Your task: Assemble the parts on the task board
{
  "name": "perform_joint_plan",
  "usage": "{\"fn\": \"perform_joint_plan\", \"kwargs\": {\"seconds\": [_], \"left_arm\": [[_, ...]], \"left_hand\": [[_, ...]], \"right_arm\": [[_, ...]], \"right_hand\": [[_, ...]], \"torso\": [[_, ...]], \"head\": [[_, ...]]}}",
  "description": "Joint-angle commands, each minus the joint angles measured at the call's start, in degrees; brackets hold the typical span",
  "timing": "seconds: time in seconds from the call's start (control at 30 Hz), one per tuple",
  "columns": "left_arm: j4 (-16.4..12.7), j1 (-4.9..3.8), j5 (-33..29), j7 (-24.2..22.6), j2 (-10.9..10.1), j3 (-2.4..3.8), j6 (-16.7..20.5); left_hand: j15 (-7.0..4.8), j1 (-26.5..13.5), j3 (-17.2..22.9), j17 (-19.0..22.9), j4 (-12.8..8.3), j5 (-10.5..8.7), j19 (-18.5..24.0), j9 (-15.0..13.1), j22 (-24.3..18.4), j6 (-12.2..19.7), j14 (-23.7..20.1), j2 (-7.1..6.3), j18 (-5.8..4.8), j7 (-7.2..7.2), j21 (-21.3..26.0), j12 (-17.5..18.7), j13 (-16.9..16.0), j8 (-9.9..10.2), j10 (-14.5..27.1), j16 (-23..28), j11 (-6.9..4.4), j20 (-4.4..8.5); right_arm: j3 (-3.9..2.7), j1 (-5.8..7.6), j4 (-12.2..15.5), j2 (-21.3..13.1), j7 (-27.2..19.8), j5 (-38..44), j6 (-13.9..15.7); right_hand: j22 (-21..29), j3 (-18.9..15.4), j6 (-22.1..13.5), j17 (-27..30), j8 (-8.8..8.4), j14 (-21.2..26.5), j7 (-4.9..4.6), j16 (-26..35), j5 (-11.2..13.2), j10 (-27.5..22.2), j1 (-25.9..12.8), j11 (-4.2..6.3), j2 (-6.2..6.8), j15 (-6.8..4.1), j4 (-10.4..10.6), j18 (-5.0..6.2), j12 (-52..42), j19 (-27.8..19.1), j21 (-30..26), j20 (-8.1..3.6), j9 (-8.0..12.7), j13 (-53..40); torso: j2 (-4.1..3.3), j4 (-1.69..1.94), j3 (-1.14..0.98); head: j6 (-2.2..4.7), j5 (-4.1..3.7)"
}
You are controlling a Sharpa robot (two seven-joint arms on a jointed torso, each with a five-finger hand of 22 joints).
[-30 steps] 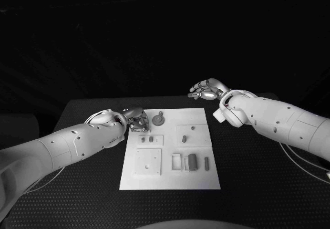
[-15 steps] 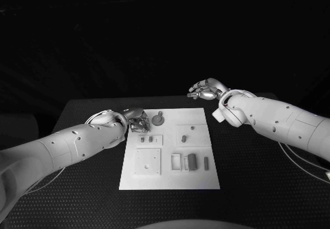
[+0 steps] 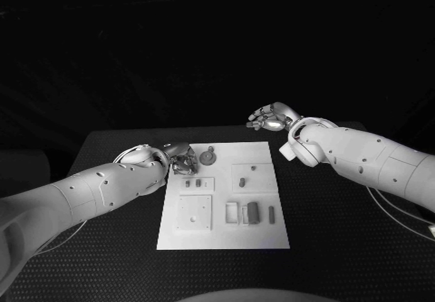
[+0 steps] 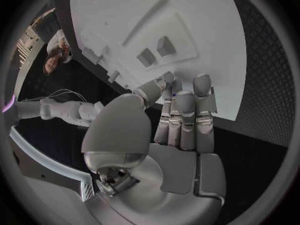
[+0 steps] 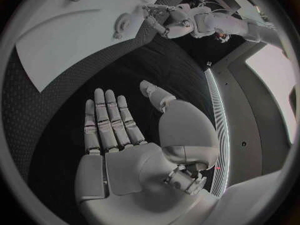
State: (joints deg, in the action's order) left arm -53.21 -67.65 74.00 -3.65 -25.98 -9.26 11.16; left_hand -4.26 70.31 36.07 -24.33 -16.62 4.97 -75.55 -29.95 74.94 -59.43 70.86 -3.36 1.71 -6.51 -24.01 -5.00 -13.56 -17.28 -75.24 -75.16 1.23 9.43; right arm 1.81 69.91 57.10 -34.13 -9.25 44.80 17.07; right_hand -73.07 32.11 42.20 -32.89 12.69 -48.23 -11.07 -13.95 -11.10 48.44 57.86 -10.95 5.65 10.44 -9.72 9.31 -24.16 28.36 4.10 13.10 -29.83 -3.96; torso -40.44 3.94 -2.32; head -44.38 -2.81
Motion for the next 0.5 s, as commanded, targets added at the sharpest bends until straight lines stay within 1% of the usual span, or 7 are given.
{"fn": "perform_joint_plan", "kwargs": {"seconds": [0.03,0.33,0.5], "left_arm": [[-0.3,0.21,0.6,0.0,0.2,-0.10,-1.6],[-0.5,0.21,0.6,-0.1,0.2,-0.12,-1.4],[-0.3,0.21,0.6,0.4,0.4,-0.15,-1.4]], "left_hand": [[-0.19,0.0,0.3,-0.1,0.1,0.40,0.2,0.1,0.9,-0.3,-0.1,0.47,3.60,-0.06,0.3,-0.1,-2.7,-0.2,-1.1,0.2,0.79,0.27],[-0.20,0.0,0.3,-0.1,0.1,0.40,0.2,0.1,0.9,-0.3,-0.2,0.52,3.57,-0.04,0.4,-0.1,-2.8,-0.2,-1.1,0.2,0.77,0.30],[-0.20,0.0,0.3,-0.2,0.1,0.40,0.2,0.1,1.0,-0.3,-0.2,0.51,3.55,-0.04,0.4,0.0,-2.8,-0.2,-1.1,0.2,0.77,0.31]], "right_arm": [[-0.02,-0.01,0.0,0.0,-0.7,0.0,-0.3],[-0.02,-0.01,0.0,0.0,-0.7,0.0,-0.3],[-0.02,-0.01,0.0,0.0,-0.7,0.0,-0.3]], "right_hand": [[-0.1,-0.4,-0.5,0.1,0.32,0.1,-1.86,-0.1,0.2,0.4,0.4,-0.12,-0.24,0.34,-0.1,-0.78,0.4,-0.4,-0.3,0.02,0.1,0.0],[-0.1,-0.4,-0.5,0.1,0.34,0.1,-1.86,-0.2,0.2,0.4,0.4,-0.11,-0.24,0.34,-0.1,-0.78,0.4,-0.4,-0.3,0.02,0.1,0.0],[-0.1,-0.4,-0.5,0.1,0.35,0.1,-1.86,-0.2,0.2,0.4,0.4,-0.11,-0.24,0.34,-0.1,-0.78,0.4,-0.4,-0.3,0.02,0.2,0.0]], "torso": [[0.01,0.00,-0.01],[-0.01,0.01,0.00],[0.00,0.01,0.00]], "head": [[0.04,-0.01],[-0.06,-0.13],[0.11,-0.14]]}}
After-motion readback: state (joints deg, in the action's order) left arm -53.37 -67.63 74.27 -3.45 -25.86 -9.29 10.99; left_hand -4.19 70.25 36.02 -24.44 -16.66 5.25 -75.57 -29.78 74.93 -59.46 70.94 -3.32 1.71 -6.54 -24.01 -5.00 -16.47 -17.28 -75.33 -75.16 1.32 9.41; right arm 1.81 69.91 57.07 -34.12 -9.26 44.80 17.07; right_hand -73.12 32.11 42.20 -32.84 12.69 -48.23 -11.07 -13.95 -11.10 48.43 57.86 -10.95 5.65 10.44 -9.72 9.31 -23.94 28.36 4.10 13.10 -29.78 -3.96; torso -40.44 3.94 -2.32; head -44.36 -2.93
